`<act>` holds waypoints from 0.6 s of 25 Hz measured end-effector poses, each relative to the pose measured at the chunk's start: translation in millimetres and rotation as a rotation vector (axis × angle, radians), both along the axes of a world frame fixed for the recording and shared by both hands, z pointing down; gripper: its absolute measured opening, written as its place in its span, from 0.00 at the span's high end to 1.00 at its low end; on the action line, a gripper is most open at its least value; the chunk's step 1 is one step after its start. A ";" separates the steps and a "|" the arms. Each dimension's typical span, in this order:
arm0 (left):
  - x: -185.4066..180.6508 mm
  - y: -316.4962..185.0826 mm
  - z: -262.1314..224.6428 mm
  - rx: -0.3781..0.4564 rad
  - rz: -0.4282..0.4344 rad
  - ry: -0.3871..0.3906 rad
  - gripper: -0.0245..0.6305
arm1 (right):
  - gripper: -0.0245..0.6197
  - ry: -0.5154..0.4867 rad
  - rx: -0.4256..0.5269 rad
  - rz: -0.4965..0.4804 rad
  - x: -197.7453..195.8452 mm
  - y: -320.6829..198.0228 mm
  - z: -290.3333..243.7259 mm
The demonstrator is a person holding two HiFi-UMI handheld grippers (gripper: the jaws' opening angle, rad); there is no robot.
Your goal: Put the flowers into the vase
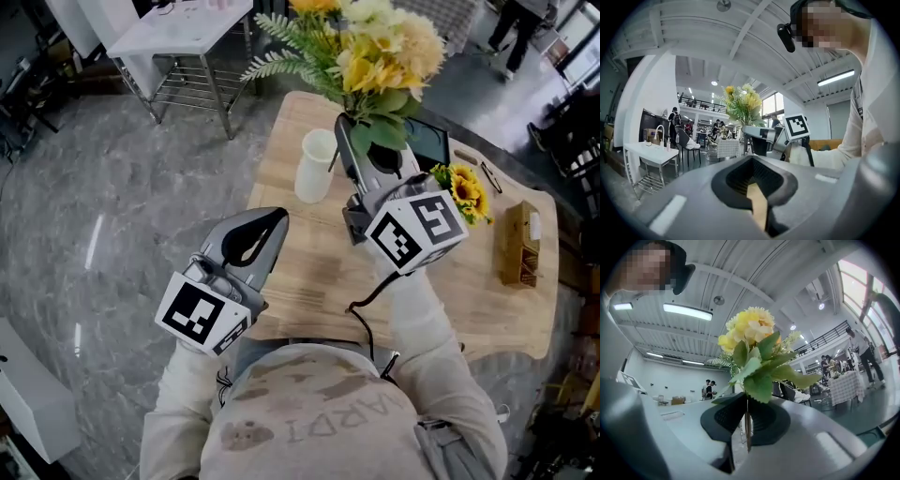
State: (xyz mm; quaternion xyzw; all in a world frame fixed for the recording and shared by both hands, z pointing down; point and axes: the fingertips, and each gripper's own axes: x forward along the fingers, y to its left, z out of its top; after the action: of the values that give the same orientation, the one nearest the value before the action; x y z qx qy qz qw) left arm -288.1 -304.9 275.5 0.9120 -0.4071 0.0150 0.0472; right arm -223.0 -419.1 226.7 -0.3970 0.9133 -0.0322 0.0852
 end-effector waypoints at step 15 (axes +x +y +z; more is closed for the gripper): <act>-47.0 -61.1 28.7 -0.070 0.057 0.018 0.96 | 0.88 0.087 -0.090 0.179 -16.7 -73.8 100.4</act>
State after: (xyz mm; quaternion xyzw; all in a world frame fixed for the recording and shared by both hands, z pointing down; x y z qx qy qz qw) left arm -335.0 -366.0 304.2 0.9211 -0.3799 0.0225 0.0821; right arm -239.7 -493.0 327.1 -0.4815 0.8746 -0.0482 0.0302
